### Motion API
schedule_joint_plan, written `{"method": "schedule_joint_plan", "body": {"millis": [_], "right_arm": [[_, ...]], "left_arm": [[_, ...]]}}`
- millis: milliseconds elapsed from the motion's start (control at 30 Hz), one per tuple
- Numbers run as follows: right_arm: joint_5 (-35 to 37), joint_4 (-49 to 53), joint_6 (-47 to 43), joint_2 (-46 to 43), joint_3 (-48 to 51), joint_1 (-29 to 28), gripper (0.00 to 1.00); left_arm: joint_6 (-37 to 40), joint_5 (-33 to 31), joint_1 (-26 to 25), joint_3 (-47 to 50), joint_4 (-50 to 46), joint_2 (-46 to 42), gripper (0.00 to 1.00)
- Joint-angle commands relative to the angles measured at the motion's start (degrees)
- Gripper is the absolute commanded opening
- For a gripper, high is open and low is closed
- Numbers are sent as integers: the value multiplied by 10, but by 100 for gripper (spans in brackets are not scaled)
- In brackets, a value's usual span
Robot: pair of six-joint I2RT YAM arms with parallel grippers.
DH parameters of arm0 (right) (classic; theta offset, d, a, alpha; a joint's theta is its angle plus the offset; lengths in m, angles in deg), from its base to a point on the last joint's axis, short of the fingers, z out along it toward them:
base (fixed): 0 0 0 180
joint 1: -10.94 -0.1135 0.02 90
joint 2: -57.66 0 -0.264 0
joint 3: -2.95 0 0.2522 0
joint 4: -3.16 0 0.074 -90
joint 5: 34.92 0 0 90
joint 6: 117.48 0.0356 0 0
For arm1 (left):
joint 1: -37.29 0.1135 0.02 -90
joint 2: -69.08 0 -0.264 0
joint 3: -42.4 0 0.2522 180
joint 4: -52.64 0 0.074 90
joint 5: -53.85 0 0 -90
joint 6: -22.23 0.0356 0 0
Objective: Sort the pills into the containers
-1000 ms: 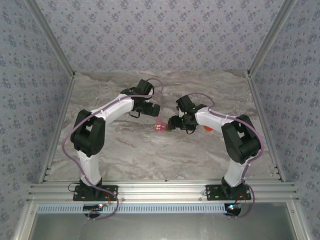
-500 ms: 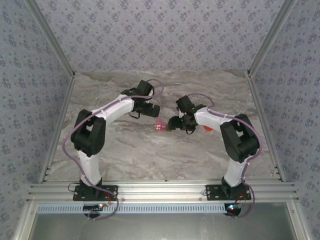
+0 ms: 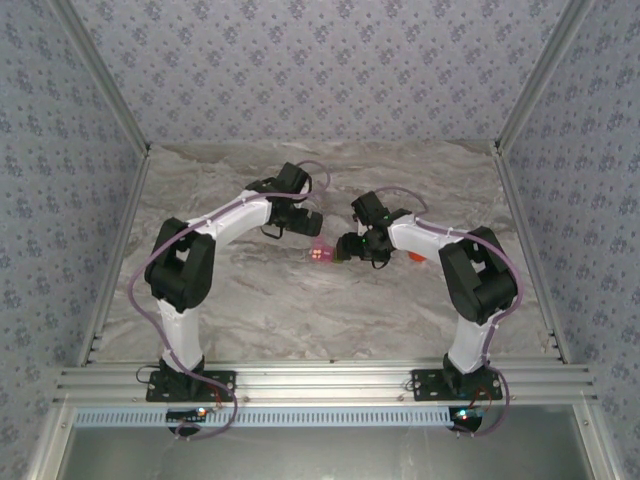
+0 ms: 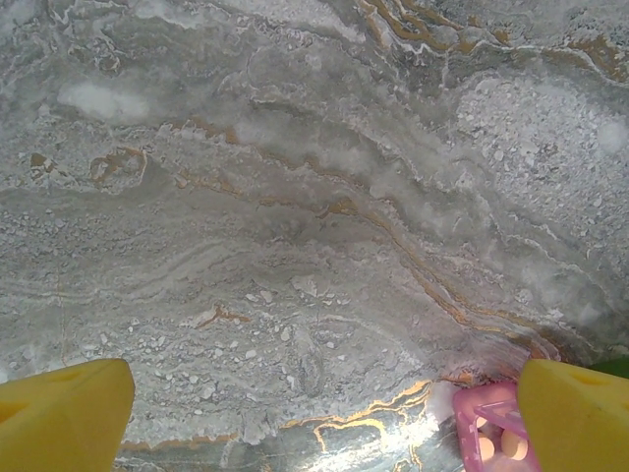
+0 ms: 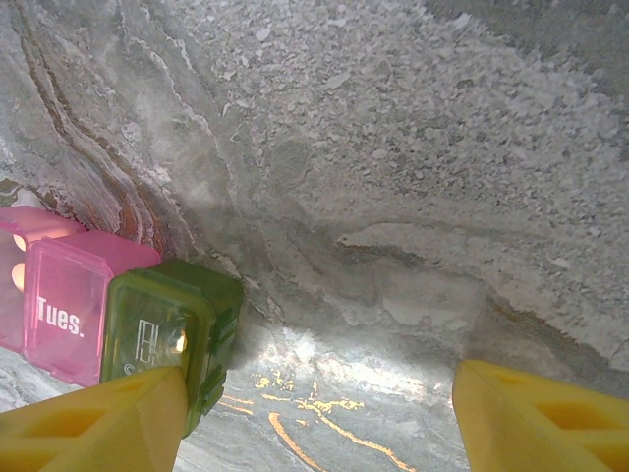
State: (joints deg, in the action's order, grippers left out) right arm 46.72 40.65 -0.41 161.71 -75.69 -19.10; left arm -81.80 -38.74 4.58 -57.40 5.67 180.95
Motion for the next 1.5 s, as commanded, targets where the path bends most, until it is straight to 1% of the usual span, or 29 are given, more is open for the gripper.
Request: {"method": "schedule_joint_plan", "body": {"millis": [0, 433, 733, 1267, 1467], "right_arm": [[15, 10, 4, 14, -15, -4, 73], [19, 15, 3, 18, -15, -4, 73], [21, 19, 3, 17, -19, -5, 73], [27, 23, 9, 22, -23, -5, 72], [28, 25, 8, 24, -25, -6, 72]], "left_arm": [[-4, 7, -4, 2, 2, 9, 99], [-5, 20, -14, 8, 6, 9, 99], [-8, 26, -21, 31, 11, -5, 100], [-30, 28, -32, 84, 34, -73, 99], [-36, 36, -35, 103, 39, -84, 100]]}}
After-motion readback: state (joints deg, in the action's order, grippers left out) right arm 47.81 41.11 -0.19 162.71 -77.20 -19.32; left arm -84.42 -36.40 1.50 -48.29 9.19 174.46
